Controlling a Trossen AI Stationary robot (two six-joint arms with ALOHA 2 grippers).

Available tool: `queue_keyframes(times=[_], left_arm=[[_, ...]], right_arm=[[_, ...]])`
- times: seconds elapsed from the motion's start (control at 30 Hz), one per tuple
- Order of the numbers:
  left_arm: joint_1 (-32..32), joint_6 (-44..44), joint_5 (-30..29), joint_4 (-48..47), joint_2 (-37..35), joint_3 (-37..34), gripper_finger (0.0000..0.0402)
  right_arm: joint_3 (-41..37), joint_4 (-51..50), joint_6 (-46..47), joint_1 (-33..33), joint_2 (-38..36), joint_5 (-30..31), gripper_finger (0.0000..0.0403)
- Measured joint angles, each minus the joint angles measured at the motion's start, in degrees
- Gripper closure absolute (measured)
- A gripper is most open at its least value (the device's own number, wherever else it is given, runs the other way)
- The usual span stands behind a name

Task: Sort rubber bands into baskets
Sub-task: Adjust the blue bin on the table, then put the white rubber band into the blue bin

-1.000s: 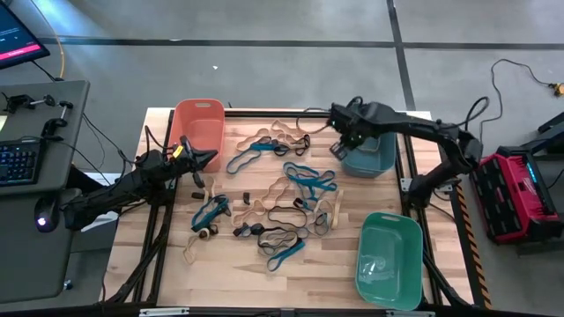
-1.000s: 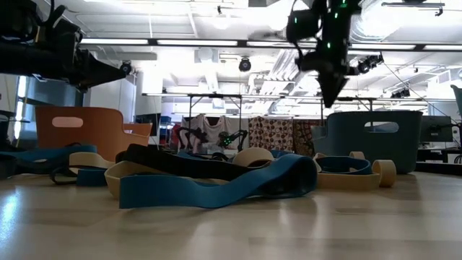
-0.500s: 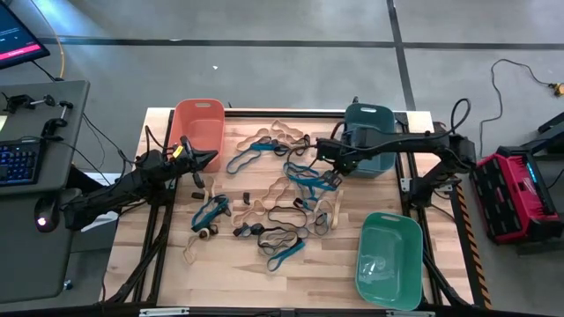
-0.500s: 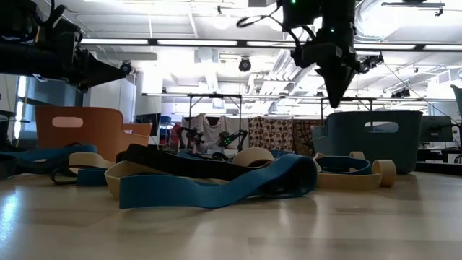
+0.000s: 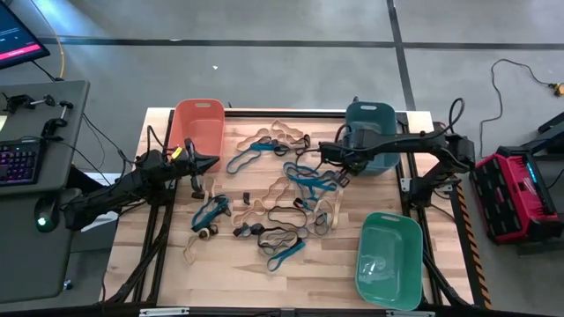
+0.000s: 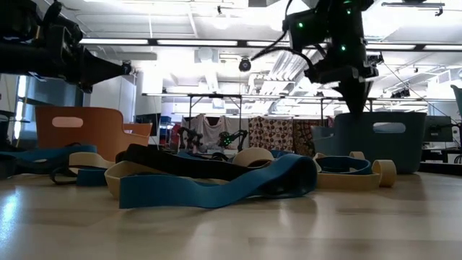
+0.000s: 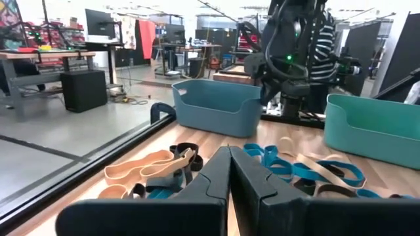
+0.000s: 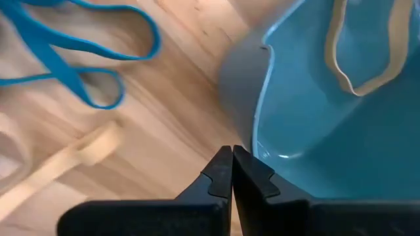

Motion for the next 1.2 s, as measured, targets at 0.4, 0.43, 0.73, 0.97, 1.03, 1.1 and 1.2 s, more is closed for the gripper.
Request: queue_keyframes(times=[0.4, 0.43, 0.73, 0.97, 1.03, 1.1, 1.2], left_arm=[[0.0, 0.1, -0.2, -0.4, 0.0, 0.0, 0.0402], [0.0, 0.4, -0.3, -0.6, 0.0, 0.0, 0.0402], [0.0, 0.5, -1.0, -0.7, 0.0, 0.0, 0.0402], [0.0, -0.1, -1.2, -0.8, 0.0, 0.0, 0.0402], [0.0, -0.4, -1.2, -0.8, 0.0, 0.0, 0.0401], [0.0, -0.4, -1.1, -0.8, 0.0, 0.0, 0.0401], [0.0, -0.4, -1.1, -0.8, 0.0, 0.0, 0.0401]], right_arm=[[-0.2, -4.4, -0.8, 0.0, -0.4, 2.9, 0.0403], [-0.2, -4.5, -1.2, 0.0, -0.4, 2.9, 0.0403], [3.9, -5.6, -0.1, 5.1, -2.8, 4.0, 0.0403], [5.5, 2.6, 7.5, 13.8, -4.0, -2.3, 0.0402], [4.4, 7.7, 8.2, 16.5, -4.0, -4.5, 0.0402], [2.9, 12.6, 8.4, 19.3, -4.0, -5.5, 0.0402], [1.0, 19.4, 9.5, 22.8, -3.6, -5.6, 0.0399]])
